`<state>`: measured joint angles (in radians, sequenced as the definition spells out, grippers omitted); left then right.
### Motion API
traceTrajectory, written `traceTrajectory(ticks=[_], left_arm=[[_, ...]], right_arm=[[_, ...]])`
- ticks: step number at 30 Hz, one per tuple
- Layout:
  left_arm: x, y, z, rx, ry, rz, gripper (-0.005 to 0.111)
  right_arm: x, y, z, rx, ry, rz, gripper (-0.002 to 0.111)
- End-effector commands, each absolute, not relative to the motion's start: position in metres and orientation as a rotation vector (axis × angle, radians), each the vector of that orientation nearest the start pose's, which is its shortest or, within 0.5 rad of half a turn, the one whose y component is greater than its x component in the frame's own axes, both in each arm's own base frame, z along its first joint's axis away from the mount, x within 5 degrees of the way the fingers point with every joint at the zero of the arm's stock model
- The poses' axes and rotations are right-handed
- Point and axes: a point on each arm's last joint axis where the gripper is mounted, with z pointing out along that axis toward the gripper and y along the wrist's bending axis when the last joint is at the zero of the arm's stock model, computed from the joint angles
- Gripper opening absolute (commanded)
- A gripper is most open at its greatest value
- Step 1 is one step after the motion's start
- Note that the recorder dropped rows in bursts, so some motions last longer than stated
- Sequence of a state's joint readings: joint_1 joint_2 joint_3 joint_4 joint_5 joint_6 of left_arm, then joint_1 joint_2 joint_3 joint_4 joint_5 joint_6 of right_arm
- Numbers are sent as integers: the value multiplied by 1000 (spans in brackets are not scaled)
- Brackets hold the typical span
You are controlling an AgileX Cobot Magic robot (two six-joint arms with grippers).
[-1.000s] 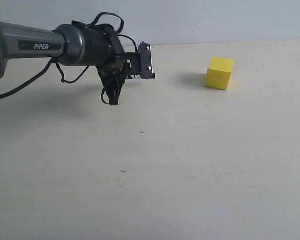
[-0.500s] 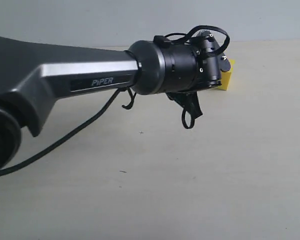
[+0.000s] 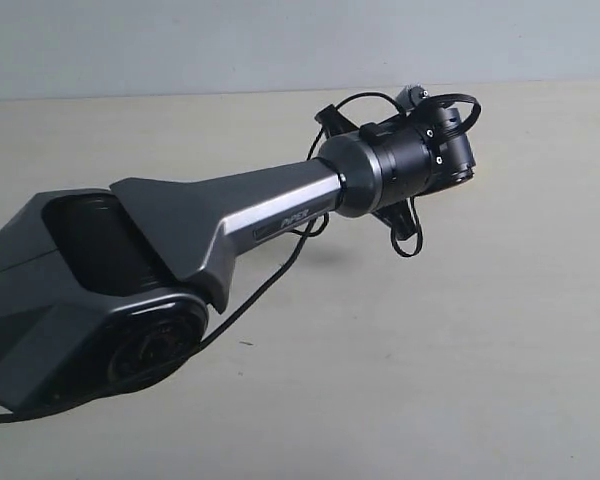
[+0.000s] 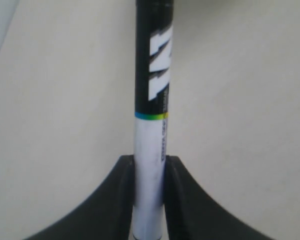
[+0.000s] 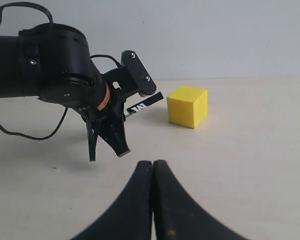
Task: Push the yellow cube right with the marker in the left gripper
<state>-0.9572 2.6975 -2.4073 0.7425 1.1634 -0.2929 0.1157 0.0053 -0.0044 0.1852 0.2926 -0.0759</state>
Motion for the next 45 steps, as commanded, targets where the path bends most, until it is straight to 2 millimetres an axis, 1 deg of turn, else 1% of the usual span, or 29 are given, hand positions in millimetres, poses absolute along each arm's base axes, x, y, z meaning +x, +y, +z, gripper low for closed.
traceTrajectory(ticks=[1,4,8,12,15,16,18,21,25,27,30,35,36,38,39,40,41,42,43,45], left_arm=[[369,-409,110,1047,2281,595,0],[374,-405,105,1025,2295,599,0],[383,-399,104,982,2309,575,0],[385,-404,104,999,2273,516,0],[382,-414,103,1062,2239,400,0],[381,-418,101,1079,2245,337,0],[379,-421,100,1081,2261,293,0],[379,-414,100,1073,2286,375,0],[383,-400,105,1018,2287,580,0],[383,-398,107,1018,2285,618,0],[383,-398,107,1040,2278,629,0],[375,-411,102,1090,2294,482,0],[372,-413,102,1096,2287,484,0],[365,-418,111,1132,2264,496,0],[357,-423,122,1140,2256,493,0],[352,-425,129,1140,2256,496,0],[344,-427,145,1131,2259,501,0],[343,-426,151,1124,2261,503,0],[341,-426,162,1099,2256,483,0],[335,-423,166,1051,2350,392,0]], right_arm=[[54,11,188,-53,1768,202,0],[54,11,188,-53,1768,202,0],[54,11,188,-53,1768,202,0],[54,11,188,-53,1768,202,0],[54,11,188,-53,1768,202,0],[54,11,188,-53,1768,202,0],[54,11,188,-53,1768,202,0],[54,11,188,-53,1768,202,0],[54,11,188,-53,1768,202,0],[54,11,188,-53,1768,202,0],[54,11,188,-53,1768,202,0],[54,11,188,-53,1768,202,0],[54,11,188,-53,1768,202,0],[54,11,188,-53,1768,202,0],[54,11,188,-53,1768,202,0],[54,11,188,-51,1768,205,0],[54,11,188,-43,1768,217,0],[54,11,188,-41,1768,219,0],[54,11,188,-41,1768,219,0],[54,11,188,-41,1768,219,0]])
